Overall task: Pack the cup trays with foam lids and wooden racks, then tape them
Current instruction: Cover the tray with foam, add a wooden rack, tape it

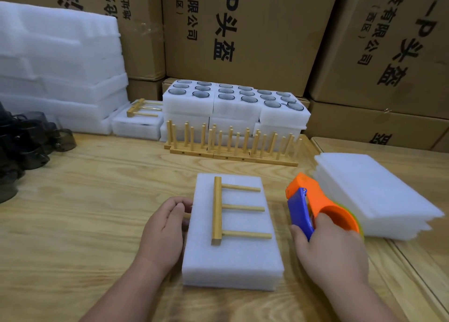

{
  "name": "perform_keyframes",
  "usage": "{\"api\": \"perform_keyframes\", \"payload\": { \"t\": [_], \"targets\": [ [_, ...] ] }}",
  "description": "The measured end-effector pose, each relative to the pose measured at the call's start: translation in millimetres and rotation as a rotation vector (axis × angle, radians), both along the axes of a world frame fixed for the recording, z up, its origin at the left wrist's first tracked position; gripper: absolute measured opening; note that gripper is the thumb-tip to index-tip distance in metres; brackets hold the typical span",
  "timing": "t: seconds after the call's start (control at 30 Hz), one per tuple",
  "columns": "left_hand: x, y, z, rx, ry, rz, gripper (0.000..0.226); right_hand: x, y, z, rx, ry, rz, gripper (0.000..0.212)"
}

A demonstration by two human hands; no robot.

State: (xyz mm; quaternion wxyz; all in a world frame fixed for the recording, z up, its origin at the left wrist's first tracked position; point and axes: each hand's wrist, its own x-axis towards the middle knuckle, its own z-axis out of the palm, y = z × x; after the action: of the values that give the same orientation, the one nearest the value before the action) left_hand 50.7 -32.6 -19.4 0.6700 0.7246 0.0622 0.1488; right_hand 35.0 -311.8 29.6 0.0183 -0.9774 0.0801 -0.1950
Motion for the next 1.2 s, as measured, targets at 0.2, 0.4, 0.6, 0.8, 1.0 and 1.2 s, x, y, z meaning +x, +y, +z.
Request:
{"api": "perform_keyframes", "payload": {
  "t": [0.2, 0.4, 0.6, 0.8, 1.0, 1.2],
  "targets": [
    [-3.0, 0.6, 4.8, -0.043, -0.033, 0.028, 0.032, -33.6, -4.6, -17.0, 0.185, -0.21, 0.157, 0.049],
    [-4.8, 5.2, 5.3, -0.124, -0.03, 0.085, 0.025, -39.1, -19.2, -10.3, 0.746, -0.113, 0.093, 0.023],
    [-36.7, 2.0, 52.0, 0.045, -0.346, 0.052, 0.015, -45.0, -30.5, 25.3, 1.626, -0.196, 0.325, 0.031],
    [-63.9, -37.4, 115.5, 0.315, -0.355, -0.35, 0.064, -54.9, -13.7, 72.6, 2.246, -0.101, 0.603, 0.053],
    [-69.2, -62.2, 118.5, 0.356, -0.309, -0.532, 0.099, -57.3, 11.0, 82.4, 2.529, 0.161, 0.929, 0.057],
    [-73.0, -65.9, 114.7, 0.28, -0.376, -0.512, 0.104, -62.4, 18.5, 81.2, 2.581, 0.332, 0.981, 0.048]
  ]
}}
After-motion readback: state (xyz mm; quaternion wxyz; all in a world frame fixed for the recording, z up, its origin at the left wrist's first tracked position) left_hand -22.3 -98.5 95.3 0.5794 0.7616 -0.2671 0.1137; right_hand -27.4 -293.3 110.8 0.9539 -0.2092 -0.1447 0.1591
